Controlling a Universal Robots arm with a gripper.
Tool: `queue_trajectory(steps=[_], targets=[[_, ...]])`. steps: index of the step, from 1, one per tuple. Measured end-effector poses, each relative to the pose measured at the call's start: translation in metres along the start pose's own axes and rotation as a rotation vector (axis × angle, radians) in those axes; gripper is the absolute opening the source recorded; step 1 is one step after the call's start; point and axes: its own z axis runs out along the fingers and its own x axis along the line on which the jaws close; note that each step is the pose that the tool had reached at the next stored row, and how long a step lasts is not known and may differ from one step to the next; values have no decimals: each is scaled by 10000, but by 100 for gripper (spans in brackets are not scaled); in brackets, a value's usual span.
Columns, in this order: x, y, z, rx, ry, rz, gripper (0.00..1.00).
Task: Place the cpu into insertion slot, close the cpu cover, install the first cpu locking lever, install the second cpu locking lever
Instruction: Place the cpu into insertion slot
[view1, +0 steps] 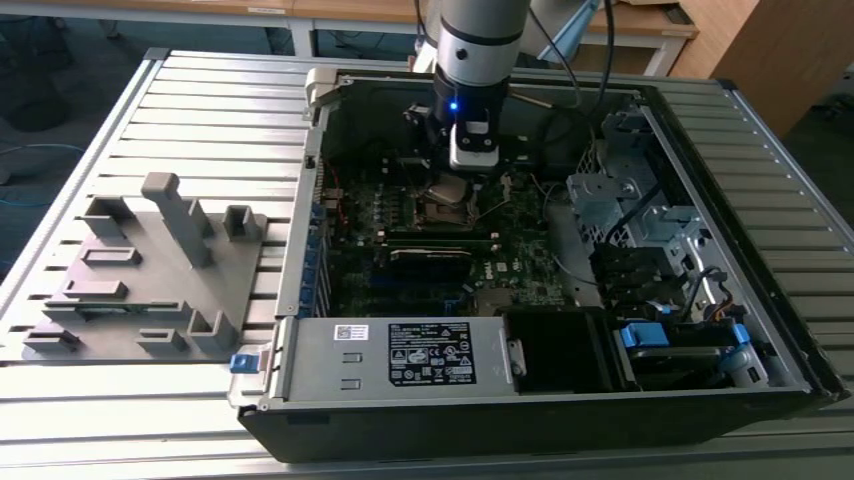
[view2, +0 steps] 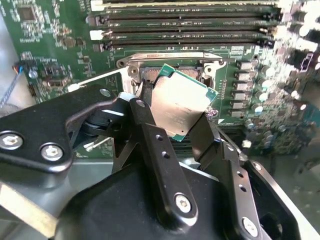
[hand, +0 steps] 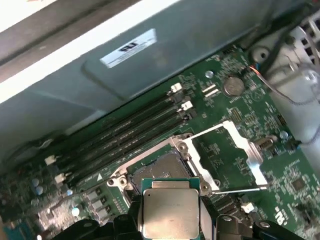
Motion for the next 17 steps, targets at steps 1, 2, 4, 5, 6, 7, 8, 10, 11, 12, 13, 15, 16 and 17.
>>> queue_trajectory(steps=[1, 2, 4, 5, 6, 7, 8, 10, 11, 12, 13, 15, 16, 17], targets=[[0, 0, 3, -3, -5, 178, 54], [0, 0, 5, -6, -10, 360, 54], [0, 0, 10, -13, -20, 735, 54], [0, 0, 12, -16, -25, 914, 54], [0, 0, 15, -19, -29, 1094, 54], [0, 0, 17, -22, -34, 1275, 54], [0, 0, 19, -25, -39, 1447, 54], [0, -1, 24, -32, -49, 1824, 54], [0, -1, 26, -35, -54, 2004, 54], [0, -1, 29, -38, -59, 2184, 54], [0, -1, 31, -42, -64, 2363, 54], [0, -1, 35, -48, -73, 2722, 54], [-1, -1, 38, -51, -79, 2914, 54], [-1, -1, 40, -53, -84, 3093, 54]])
